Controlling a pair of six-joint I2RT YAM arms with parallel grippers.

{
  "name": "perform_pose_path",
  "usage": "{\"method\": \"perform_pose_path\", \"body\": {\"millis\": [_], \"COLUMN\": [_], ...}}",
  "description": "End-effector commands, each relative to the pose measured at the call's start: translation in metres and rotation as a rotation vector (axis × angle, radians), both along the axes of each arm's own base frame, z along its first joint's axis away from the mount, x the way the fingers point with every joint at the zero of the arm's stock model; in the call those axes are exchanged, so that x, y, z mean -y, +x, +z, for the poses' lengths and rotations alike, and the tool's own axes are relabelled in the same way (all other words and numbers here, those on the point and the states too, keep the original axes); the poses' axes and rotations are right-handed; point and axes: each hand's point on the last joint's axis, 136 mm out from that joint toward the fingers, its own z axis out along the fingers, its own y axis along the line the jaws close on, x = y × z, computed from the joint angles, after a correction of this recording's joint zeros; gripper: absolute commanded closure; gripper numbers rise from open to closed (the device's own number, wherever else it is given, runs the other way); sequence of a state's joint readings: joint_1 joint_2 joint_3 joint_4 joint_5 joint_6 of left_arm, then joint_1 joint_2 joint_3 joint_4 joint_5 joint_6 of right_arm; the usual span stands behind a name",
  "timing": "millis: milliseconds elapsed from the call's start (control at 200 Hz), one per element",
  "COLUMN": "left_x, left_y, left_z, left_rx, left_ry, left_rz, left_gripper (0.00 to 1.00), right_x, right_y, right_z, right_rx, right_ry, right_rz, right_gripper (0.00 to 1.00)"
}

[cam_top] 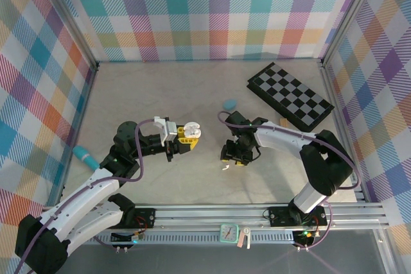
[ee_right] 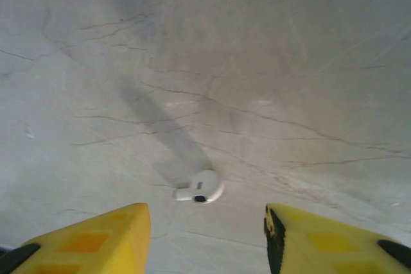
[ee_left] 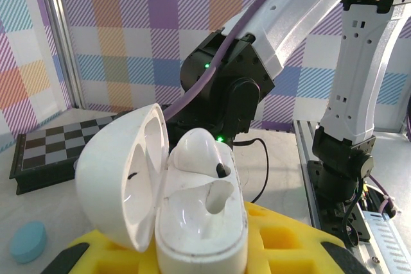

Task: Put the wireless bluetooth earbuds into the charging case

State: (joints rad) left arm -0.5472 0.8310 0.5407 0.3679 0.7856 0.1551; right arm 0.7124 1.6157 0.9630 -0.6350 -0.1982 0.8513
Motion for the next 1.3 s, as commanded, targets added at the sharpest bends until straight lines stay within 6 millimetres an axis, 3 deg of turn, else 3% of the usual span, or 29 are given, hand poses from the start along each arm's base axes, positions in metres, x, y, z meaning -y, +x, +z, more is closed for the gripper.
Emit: {"method": "perform_pose_path", "body": {"millis": [0, 290, 845, 1015, 1295], "left_x": [0.0, 0.0, 0.001, 0.001, 0.002], "left_y": [-0.004, -0.005, -0.004, -0.005, 0.0], "left_z": [0.02, 0.02, 0.017, 0.017, 0.01], "left_rx": [0.075, 0.08, 0.073, 0.072, 0.054], "left_ry": [-0.026, -0.027, -0.027, -0.027, -0.025], "left_rz": [-0.023, -0.025, -0.027, -0.03, -0.02], "left_gripper": [0.93, 0.93, 0.93, 0.93, 0.93], "right_x": [-0.008, -0.006, -0.003, 0.0, 0.018], "right_y": [-0.004, -0.012, -0.015, -0.01, 0.011], "right_z": [-0.001, -0.02, -0.038, -0.033, -0.004], "right_rx": [-0.079, -0.176, -0.211, -0.169, 0.053], "right_ry": [0.056, 0.031, -0.014, -0.025, -0.089], "right_rz": [-0.123, -0.24, -0.241, -0.224, -0.085], "right_gripper": [0.54, 0.59, 0.75, 0.78, 0.76]}}
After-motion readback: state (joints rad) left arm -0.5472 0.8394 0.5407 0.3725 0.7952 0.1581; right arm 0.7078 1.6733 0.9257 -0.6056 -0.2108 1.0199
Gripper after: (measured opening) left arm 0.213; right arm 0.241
